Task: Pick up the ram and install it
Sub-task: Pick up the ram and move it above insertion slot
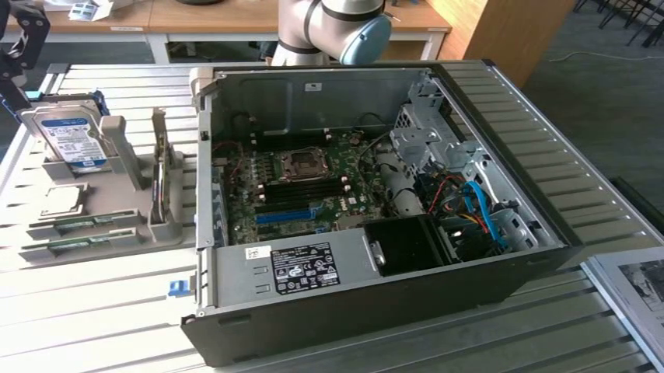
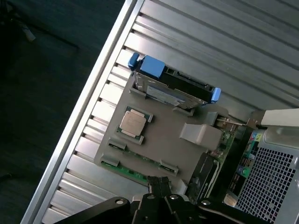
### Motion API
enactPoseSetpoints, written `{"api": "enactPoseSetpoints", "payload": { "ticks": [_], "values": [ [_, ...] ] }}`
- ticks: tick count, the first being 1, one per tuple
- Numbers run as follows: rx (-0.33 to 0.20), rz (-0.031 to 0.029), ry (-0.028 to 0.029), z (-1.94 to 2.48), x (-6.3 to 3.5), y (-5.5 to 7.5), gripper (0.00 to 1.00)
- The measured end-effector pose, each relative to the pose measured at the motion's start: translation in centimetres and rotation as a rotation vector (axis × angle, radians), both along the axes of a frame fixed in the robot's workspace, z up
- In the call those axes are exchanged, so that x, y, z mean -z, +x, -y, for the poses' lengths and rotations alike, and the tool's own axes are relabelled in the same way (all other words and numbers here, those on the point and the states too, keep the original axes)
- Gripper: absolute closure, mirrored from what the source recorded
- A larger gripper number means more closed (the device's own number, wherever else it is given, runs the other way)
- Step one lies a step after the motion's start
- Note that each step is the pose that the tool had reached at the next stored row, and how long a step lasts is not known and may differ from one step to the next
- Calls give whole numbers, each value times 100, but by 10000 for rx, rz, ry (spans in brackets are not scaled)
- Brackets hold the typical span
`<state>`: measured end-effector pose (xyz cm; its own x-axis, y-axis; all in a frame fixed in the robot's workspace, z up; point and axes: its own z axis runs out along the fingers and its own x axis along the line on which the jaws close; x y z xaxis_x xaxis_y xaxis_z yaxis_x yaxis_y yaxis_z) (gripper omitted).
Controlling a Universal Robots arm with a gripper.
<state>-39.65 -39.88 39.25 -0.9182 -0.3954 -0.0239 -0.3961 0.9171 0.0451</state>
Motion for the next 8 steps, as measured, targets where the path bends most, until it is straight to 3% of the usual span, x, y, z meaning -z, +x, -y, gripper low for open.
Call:
{"api": "enactPoseSetpoints", "payload": {
  "ticks": [8],
  "values": [
    [-733,0,0,0,2,0,90]
  ]
}}
